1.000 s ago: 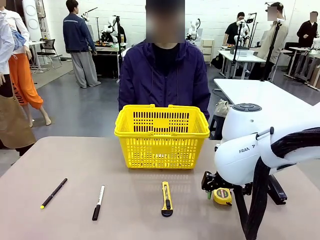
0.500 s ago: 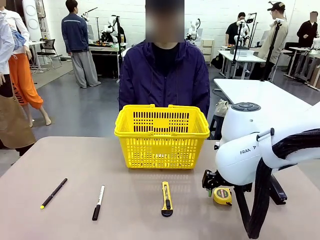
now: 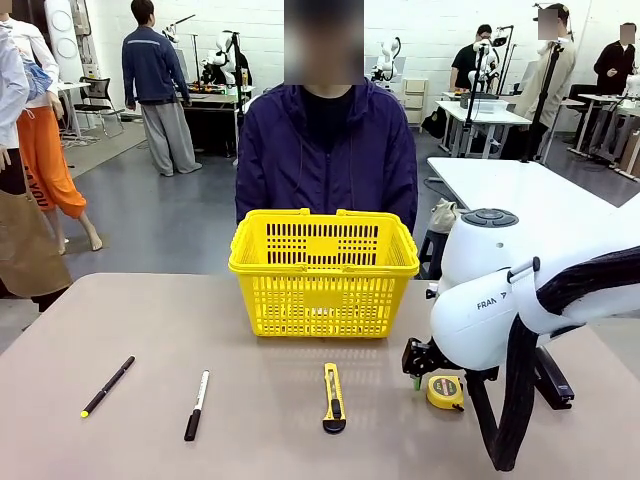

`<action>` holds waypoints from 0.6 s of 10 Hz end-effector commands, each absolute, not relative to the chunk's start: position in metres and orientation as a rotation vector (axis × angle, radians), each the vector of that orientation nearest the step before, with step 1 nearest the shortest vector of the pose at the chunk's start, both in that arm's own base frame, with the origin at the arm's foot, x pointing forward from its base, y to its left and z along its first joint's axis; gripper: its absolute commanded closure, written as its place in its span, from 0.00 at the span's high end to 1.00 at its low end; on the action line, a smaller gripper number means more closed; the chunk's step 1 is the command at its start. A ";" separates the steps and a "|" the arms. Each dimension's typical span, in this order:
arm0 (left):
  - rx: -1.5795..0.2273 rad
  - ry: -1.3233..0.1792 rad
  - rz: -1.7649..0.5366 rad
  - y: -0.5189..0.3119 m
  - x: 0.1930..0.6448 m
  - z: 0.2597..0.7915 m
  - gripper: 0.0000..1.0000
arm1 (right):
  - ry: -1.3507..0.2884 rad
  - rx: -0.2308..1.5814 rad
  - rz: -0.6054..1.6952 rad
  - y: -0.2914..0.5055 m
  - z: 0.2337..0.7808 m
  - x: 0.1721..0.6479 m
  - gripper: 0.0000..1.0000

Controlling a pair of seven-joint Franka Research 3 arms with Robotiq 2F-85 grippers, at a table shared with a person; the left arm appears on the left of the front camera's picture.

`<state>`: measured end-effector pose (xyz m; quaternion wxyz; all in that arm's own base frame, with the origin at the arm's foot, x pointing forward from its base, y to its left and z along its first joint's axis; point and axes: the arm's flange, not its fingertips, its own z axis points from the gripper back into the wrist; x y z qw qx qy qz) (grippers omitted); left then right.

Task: Place the items the person wants into the basket.
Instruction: Pick up the item the person points to and place it in the Market Basket.

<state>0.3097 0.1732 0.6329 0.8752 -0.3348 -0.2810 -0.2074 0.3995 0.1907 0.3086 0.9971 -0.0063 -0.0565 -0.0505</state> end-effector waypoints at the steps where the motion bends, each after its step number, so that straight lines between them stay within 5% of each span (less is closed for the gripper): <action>1: -0.708 -0.598 -0.434 0.173 0.311 0.634 1.00 | -0.128 -0.019 -0.060 0.192 0.303 0.405 1.00; 2: -0.708 -0.598 -0.434 0.173 0.311 0.634 1.00 | -0.139 -0.031 -0.031 0.191 0.302 0.404 0.58; 3: -0.708 -0.598 -0.434 0.173 0.311 0.634 1.00 | -0.135 -0.030 -0.021 0.191 0.302 0.403 0.41; 4: -0.708 -0.598 -0.434 0.173 0.311 0.634 1.00 | -0.135 -0.028 -0.023 0.191 0.301 0.404 0.00; 6: -0.708 -0.598 -0.434 0.173 0.311 0.634 1.00 | -0.135 -0.031 -0.018 0.192 0.301 0.403 0.00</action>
